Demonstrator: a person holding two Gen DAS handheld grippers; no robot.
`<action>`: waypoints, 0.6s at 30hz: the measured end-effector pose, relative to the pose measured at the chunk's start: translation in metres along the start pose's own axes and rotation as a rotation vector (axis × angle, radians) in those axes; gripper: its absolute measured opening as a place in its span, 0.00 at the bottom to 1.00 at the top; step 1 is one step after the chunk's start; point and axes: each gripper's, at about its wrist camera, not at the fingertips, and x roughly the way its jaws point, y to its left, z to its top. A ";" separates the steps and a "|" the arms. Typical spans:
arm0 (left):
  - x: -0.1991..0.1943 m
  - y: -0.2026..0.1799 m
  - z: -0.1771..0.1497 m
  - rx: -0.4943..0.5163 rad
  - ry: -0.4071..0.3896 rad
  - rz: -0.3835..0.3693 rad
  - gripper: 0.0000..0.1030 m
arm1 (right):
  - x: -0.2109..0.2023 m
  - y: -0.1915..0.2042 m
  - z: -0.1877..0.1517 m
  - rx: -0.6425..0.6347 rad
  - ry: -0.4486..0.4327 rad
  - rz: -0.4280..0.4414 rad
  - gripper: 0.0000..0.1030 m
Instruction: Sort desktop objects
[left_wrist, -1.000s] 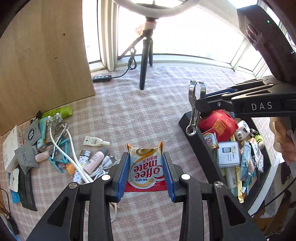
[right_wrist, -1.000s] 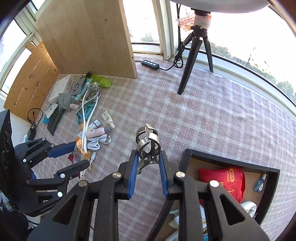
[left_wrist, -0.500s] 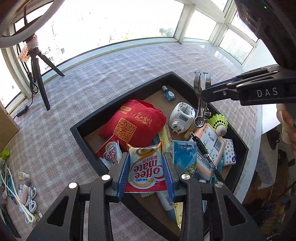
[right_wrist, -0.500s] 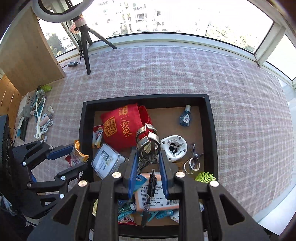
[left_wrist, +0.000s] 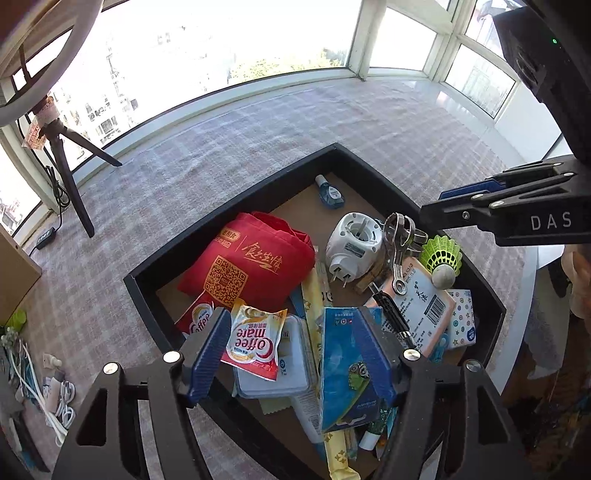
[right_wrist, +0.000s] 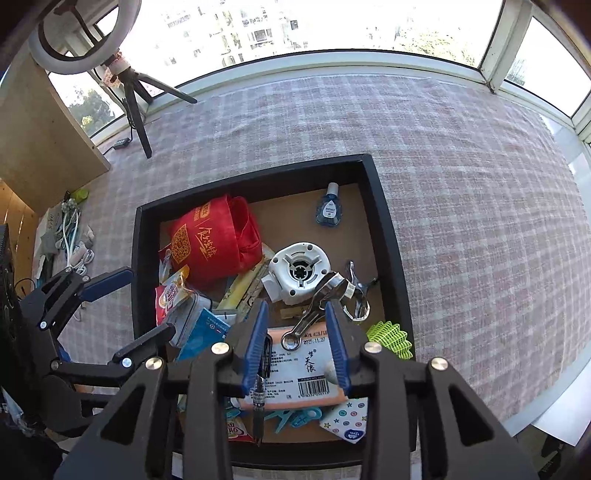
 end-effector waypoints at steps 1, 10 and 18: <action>-0.002 0.002 -0.002 -0.005 -0.002 0.004 0.64 | -0.001 0.003 -0.002 0.000 -0.005 0.007 0.31; -0.046 0.040 -0.037 -0.067 -0.042 0.089 0.70 | -0.004 0.051 -0.019 -0.038 -0.057 0.031 0.31; -0.095 0.095 -0.091 -0.144 -0.079 0.185 0.74 | -0.003 0.128 -0.043 -0.097 -0.119 0.054 0.33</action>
